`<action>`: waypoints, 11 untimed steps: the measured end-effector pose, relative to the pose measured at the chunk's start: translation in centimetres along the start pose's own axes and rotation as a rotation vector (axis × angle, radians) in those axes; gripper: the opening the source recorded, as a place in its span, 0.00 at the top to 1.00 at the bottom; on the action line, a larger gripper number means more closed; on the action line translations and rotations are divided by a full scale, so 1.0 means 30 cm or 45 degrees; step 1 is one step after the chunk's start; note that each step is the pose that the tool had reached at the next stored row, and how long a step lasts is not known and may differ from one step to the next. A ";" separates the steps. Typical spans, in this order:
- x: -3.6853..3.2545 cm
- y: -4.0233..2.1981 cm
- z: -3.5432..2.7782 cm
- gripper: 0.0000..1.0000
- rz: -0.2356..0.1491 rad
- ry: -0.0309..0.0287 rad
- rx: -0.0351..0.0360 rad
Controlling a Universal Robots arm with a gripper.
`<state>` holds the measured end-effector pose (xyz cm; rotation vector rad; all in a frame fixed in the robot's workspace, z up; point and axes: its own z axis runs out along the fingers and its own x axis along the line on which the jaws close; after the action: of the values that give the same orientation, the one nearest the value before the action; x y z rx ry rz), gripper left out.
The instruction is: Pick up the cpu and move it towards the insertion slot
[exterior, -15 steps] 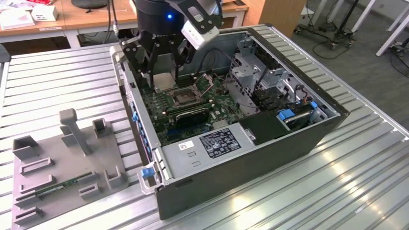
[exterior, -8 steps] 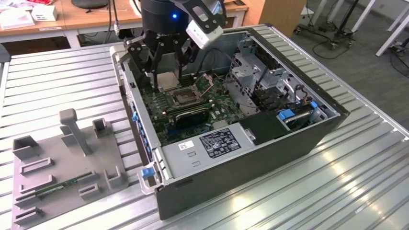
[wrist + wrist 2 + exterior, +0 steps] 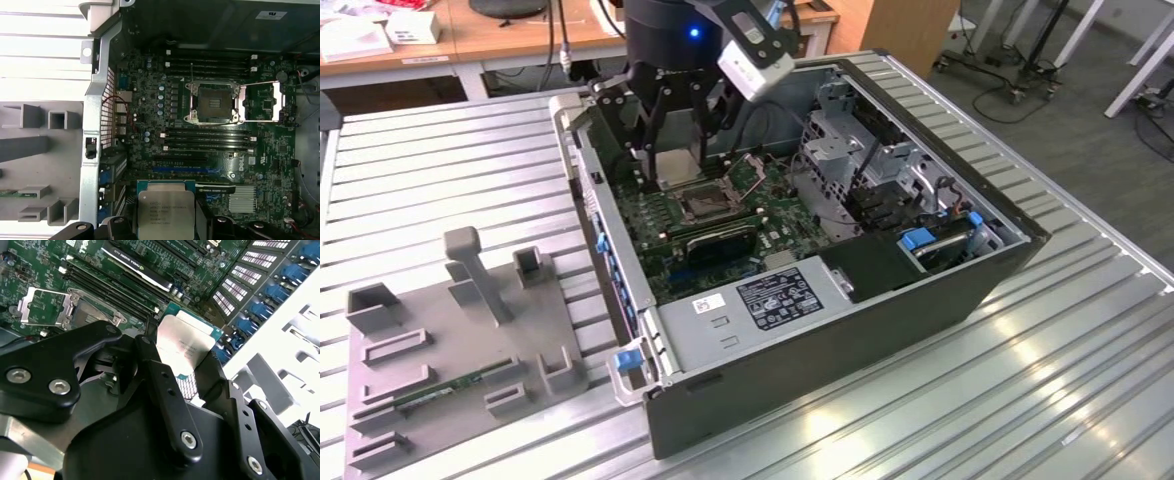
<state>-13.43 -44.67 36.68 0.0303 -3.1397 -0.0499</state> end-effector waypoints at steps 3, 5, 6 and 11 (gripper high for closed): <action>-0.007 0.000 0.000 0.46 0.000 0.0000 0.0000; -0.007 0.000 0.000 0.46 0.000 0.0000 0.0000; -0.007 0.000 0.000 0.46 0.000 0.0000 0.0000; -0.011 0.000 0.000 0.46 0.000 0.0000 0.0000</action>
<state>-13.10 -44.66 36.68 0.0304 -3.1397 -0.0500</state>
